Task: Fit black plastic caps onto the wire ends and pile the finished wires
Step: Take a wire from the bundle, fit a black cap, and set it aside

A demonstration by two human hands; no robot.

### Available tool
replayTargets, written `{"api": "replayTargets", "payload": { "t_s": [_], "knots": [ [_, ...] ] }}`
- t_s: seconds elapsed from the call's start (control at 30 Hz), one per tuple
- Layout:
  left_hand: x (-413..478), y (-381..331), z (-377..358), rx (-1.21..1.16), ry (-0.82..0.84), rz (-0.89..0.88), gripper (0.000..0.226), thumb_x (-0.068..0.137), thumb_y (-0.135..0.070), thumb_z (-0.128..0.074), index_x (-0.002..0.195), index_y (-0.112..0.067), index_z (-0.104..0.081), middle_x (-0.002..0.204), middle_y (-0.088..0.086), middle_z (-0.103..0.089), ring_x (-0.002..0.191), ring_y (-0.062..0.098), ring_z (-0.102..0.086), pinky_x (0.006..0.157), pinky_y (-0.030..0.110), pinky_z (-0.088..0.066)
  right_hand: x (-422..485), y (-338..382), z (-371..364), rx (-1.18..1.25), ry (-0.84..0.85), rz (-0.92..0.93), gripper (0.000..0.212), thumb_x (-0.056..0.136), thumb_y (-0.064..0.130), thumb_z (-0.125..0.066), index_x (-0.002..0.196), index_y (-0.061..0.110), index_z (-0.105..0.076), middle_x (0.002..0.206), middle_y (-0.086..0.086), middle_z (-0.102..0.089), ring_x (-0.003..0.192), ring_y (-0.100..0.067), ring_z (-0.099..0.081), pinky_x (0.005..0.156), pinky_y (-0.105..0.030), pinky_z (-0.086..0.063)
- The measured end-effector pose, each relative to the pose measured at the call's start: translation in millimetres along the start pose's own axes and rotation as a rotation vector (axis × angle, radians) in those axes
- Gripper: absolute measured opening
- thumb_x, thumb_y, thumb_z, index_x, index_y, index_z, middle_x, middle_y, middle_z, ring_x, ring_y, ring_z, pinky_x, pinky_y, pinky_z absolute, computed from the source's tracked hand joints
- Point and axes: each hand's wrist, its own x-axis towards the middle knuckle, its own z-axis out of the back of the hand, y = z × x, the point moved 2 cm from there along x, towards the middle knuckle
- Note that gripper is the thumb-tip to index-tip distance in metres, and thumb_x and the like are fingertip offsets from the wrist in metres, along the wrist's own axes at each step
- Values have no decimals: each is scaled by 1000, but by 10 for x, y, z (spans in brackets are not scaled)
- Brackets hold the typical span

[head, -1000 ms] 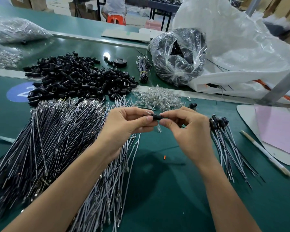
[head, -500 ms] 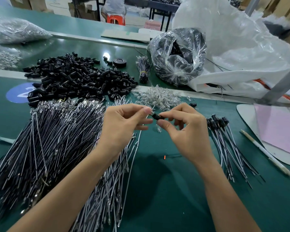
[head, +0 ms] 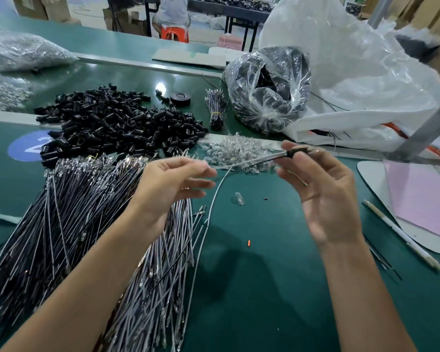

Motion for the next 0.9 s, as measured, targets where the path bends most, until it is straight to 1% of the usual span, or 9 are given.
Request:
{"api": "replayTargets", "payload": {
  "t_s": [0.1, 0.17, 0.3, 0.4, 0.57, 0.63, 0.73, 0.83, 0.9],
  "knots": [
    [-26, 59, -85, 141, 249, 52, 21, 79, -14, -67, 99, -7, -71, 103, 9, -75, 95, 22, -71, 85, 33, -56, -5, 13, -16, 279, 30, -75, 14, 84, 23, -62, 91, 11, -63, 95, -11, -75, 85, -25, -73, 73, -32, -58],
    [-25, 60, -121, 83, 244, 28, 41, 75, -24, -67, 114, -8, -65, 110, 7, -73, 102, 23, -69, 89, 34, -55, -26, 19, -31, 283, 25, -90, 15, 87, 25, -56, 91, 10, -59, 78, -6, -74, 64, -17, -71, 60, -26, -56],
    [-39, -15, -150, -74, 217, -91, 39, 78, -30, -67, 112, -11, -68, 106, 8, -73, 92, 19, -68, 81, 27, -57, -135, -56, -220, -63, 142, -100, 23, 83, 17, -61, 104, 8, -57, 66, -9, -70, 48, -16, -64, 49, -22, -52],
    [-82, 6, -211, -62, 293, -109, 38, 75, -26, -74, 110, -10, -71, 99, 11, -74, 83, 17, -69, 76, 27, -57, -226, -194, -377, -251, 251, -129, 34, 81, 12, -68, 111, 11, -52, 69, -13, -72, 51, -22, -67, 51, -27, -54],
    [-52, 53, -219, -59, 166, -139, 27, 67, -15, -73, 92, -5, -73, 84, 11, -76, 73, 15, -70, 74, 23, -58, -250, -283, -427, -376, 239, -147, 43, 84, -4, -69, 118, 15, -50, 74, -11, -75, 61, -25, -72, 58, -27, -56],
    [-41, 55, -208, -94, 123, -165, 26, 61, -18, -77, 86, -10, -76, 84, 10, -76, 76, 16, -71, 76, 26, -58, -244, -287, -418, -458, 218, -139, 35, 82, -1, -73, 111, 14, -61, 73, -9, -75, 64, -23, -73, 59, -23, -55],
    [-51, 56, -212, -97, 102, -205, 27, 61, -17, -78, 88, -10, -76, 87, 10, -76, 82, 15, -72, 75, 22, -57, -243, -281, -409, -513, 183, -146, 9, 79, 4, -76, 83, 11, -73, 67, -8, -73, 58, -21, -71, 53, -22, -53],
    [-67, 60, -238, -86, 113, -219, 26, 66, -12, -75, 91, -7, -74, 86, 9, -76, 79, 13, -73, 71, 18, -54, -249, -266, -413, -469, 175, -166, 8, 79, 6, -75, 74, 12, -74, 65, -10, -73, 55, -22, -70, 51, -23, -53],
    [-72, 70, -255, -74, 125, -203, 23, 66, -14, -75, 89, -9, -75, 86, 9, -76, 78, 14, -72, 74, 24, -57, -247, -264, -417, -411, 176, -176, 5, 78, 7, -74, 74, 10, -74, 65, -11, -72, 55, -22, -70, 52, -24, -54]
  ]
}}
